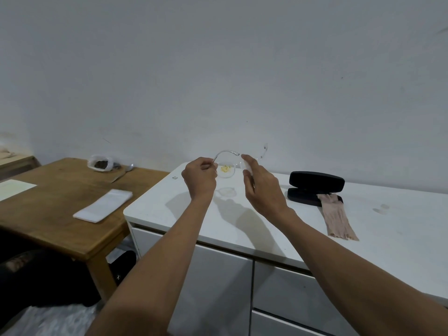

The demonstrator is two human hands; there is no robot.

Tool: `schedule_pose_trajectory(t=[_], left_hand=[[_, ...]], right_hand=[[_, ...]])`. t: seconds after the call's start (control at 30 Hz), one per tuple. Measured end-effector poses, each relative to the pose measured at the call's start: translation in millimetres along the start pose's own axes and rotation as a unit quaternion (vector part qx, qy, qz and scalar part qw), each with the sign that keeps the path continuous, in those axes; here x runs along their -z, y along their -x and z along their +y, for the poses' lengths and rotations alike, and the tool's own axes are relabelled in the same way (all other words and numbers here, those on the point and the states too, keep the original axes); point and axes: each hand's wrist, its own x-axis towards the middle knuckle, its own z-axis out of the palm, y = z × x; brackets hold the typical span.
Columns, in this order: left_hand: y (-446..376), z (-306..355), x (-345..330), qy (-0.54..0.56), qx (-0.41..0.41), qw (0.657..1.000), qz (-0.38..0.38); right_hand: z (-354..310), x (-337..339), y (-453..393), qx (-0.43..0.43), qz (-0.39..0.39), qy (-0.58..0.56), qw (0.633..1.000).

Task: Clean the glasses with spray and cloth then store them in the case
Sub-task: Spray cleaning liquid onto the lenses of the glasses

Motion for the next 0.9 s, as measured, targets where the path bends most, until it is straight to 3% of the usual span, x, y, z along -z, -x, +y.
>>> schedule_pose_trajectory(t=[0.27, 0.47, 0.9], left_hand=[[1.4, 6.2, 1.3, 0.001, 0.002, 1.0, -0.005], [1.8, 5.0, 3.6, 0.005, 0.011, 1.0, -0.013], [5.1, 5.1, 2.6, 0.007, 0.013, 1.0, -0.012]], right_hand=[[-14.3, -14.6, -0.2, 0.029, -0.012, 0.025, 0.999], [-14.3, -16.7, -3.3, -0.016, 0.0, 0.047, 0.999], [0.3, 2.9, 3.4, -0.05, 0.045, -0.025, 0.997]])
